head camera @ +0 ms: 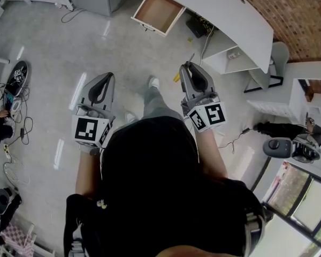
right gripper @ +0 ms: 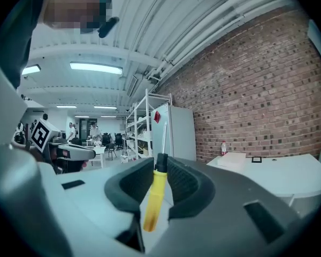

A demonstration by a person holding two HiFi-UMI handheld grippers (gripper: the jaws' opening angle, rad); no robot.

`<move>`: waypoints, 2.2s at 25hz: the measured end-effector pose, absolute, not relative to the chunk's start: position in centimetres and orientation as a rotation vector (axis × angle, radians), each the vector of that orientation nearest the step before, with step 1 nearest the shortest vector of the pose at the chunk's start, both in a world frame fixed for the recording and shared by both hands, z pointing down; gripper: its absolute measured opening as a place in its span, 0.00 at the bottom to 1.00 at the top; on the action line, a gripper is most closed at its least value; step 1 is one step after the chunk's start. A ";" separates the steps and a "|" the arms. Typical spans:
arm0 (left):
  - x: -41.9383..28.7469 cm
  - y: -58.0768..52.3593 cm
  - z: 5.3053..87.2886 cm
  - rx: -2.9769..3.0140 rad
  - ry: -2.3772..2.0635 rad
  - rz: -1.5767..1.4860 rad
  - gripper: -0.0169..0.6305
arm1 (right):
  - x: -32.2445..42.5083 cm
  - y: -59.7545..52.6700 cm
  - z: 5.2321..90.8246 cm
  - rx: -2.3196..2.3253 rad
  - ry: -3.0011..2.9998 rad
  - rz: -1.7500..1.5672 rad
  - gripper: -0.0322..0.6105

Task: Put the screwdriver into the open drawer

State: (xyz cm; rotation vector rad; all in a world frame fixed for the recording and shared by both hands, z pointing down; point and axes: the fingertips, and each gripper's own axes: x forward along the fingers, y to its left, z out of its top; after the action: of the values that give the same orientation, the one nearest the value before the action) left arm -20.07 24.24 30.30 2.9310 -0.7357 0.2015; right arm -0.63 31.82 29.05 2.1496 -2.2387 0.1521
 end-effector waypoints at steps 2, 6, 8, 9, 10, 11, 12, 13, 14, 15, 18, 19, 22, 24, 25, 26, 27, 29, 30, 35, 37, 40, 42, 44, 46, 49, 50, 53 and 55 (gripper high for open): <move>-19.6 23.2 30.5 2.922 -0.747 0.205 0.03 | 0.0 30.5 29.2 2.140 -2.236 0.138 0.18; -18.6 20.4 31.0 2.906 -0.795 0.254 0.03 | 1.2 26.9 29.4 2.076 -2.251 0.104 0.18; -17.5 18.6 31.0 2.896 -0.823 0.248 0.03 | 2.4 25.0 29.6 2.056 -2.274 0.116 0.18; -16.8 17.7 30.9 2.892 -0.836 0.247 0.03 | 3.1 24.0 29.8 2.047 -2.283 0.122 0.18; -16.1 16.8 30.9 2.888 -0.848 0.250 0.03 | 3.8 23.0 29.9 2.036 -2.292 0.126 0.18; -15.4 15.9 31.0 2.884 -0.861 0.255 0.03 | 4.5 21.9 30.1 2.023 -2.301 0.130 0.18; -14.7 15.0 31.0 2.879 -0.874 0.260 0.03 | 5.3 20.8 30.3 2.009 -2.310 0.136 0.18; -13.9 14.1 31.0 2.873 -0.888 0.266 0.03 | 6.0 19.7 30.6 1.995 -2.320 0.144 0.18; -13.1 13.2 31.0 2.864 -0.902 0.272 0.03 | 6.8 18.7 30.8 1.982 -2.330 0.156 0.18; -12.3 12.4 31.0 2.856 -0.916 0.278 0.03 | 7.6 17.7 31.0 1.969 -2.341 0.168 0.18; -9.6 10.0 30.9 2.835 -0.950 0.289 0.03 | 10.0 14.8 31.4 1.924 -2.371 0.194 0.18; -8.8 9.4 30.9 2.831 -0.958 0.294 0.03 | 10.8 14.0 31.5 1.909 -2.379 0.199 0.18; -6.4 7.3 31.2 2.816 -0.984 0.317 0.03 | 13.1 11.6 32.1 1.873 -2.398 0.217 0.18; -4.6 6.1 31.5 2.810 -0.996 0.330 0.03 | 14.9 10.0 32.6 1.855 -2.408 0.231 0.18; -3.7 5.5 31.6 2.806 -0.999 0.337 0.03 | 15.7 9.3 32.9 1.846 -2.412 0.238 0.18; -2.8 5.0 31.7 2.804 -1.000 0.345 0.03 | 16.6 8.7 33.2 1.839 -2.414 0.247 0.18; -1.9 4.5 31.8 2.802 -1.001 0.350 0.03 | 17.4 8.1 33.6 1.833 -2.416 0.258 0.18; -0.3 3.7 32.0 2.798 -1.008 0.367 0.03 | 18.9 7.0 34.5 1.830 -2.417 0.289 0.18; 0.4 3.3 32.1 2.794 -1.013 0.377 0.03 | 19.5 6.5 34.9 1.829 -2.417 0.306 0.18; 2.7 1.8 33.0 2.768 -1.027 0.425 0.03 | 21.9 3.9 37.6 1.782 -2.409 0.363 0.18; 3.1 1.3 33.3 2.761 -1.027 0.443 0.03 | 22.3 2.9 38.7 1.762 -2.401 0.382 0.18; 3.0 0.5 33.9 2.737 -1.033 0.466 0.03 | 22.4 1.3 40.3 1.726 -2.386 0.410 0.18; 2.7 -0.4 34.4 2.718 -1.041 0.475 0.03 | 22.1 0.2 41.5 1.706 -2.376 0.431 0.18; 2.4 -1.4 34.9 2.704 -1.041 0.480 0.03 | 21.9 -1.0 42.7 1.689 -2.361 0.452 0.18; 2.2 -2.5 35.4 2.697 -1.031 0.489 0.03 | 21.8 -2.3 44.1 1.672 -2.340 0.469 0.18; 1.6 -4.4 36.4 2.686 -1.016 0.511 0.03 | 21.7 -4.1 46.3 1.652 -2.303 0.494 0.18; 1.4 -5.1 36.6 2.681 -1.013 0.515 0.03 | 21.7 -4.7 47.1 1.646 -2.290 0.504 0.18; 0.8 -7.1 37.3 2.664 -1.010 0.528 0.03 | 21.8 -6.3 49.6 1.621 -2.250 0.532 0.18; 0.2 -8.4 38.0 2.652 -1.011 0.540 0.03 | 21.8 -7.3 51.5 1.603 -2.222 0.545 0.18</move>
State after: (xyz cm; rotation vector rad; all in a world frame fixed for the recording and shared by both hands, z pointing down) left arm 0.17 -8.38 37.96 2.6519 -1.0112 0.5397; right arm 21.80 -7.33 51.51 1.6028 -2.2223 0.5451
